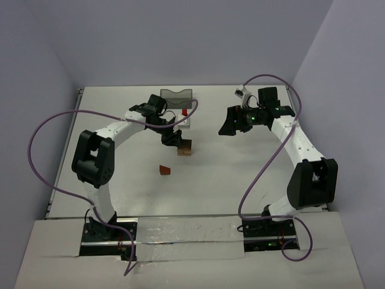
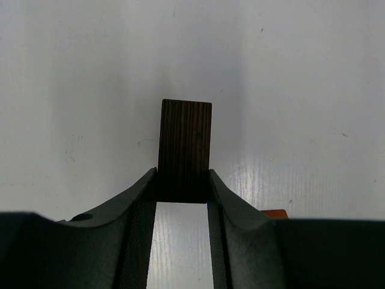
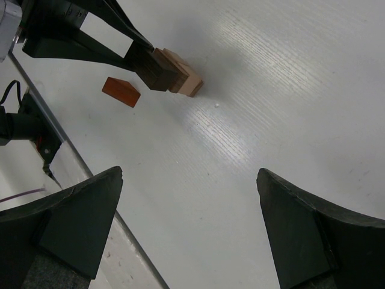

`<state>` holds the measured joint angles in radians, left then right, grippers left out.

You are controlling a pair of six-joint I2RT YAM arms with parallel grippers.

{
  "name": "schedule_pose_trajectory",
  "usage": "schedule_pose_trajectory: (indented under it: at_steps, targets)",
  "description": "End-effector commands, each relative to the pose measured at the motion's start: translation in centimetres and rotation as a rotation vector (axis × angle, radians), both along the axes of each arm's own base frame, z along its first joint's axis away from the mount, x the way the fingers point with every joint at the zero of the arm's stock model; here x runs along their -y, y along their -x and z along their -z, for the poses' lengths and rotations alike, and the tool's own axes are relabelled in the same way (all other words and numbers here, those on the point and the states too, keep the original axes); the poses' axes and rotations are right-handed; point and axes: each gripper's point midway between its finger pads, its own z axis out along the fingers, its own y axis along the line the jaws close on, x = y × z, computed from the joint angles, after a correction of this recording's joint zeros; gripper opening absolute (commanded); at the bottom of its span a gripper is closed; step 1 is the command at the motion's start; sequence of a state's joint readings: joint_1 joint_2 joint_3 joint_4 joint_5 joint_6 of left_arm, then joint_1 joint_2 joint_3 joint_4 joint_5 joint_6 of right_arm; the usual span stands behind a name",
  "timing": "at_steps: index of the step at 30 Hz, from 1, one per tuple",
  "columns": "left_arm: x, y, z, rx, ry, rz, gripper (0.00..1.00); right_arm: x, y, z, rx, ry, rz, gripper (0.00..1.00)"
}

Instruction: Build the wood block tower

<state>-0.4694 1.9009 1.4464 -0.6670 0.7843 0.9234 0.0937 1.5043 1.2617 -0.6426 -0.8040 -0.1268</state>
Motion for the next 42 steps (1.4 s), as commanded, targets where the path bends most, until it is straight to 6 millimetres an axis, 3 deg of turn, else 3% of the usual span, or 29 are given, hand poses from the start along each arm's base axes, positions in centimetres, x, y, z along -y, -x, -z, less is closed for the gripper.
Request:
schedule_pose_trajectory:
  at_steps: [1, 42]
  targets:
    - [1.25, -1.49, -1.69, 0.062, 0.049, 0.007, 0.22, -0.14, -0.5, -2.31, 0.093, -0.006, -0.001, 1.0]
    - [0.92, -1.13, -1.4, 0.064, 0.043, 0.0, 0.29, -0.26, -0.58, -2.53, 0.089, -0.015, -0.007, 1.0]
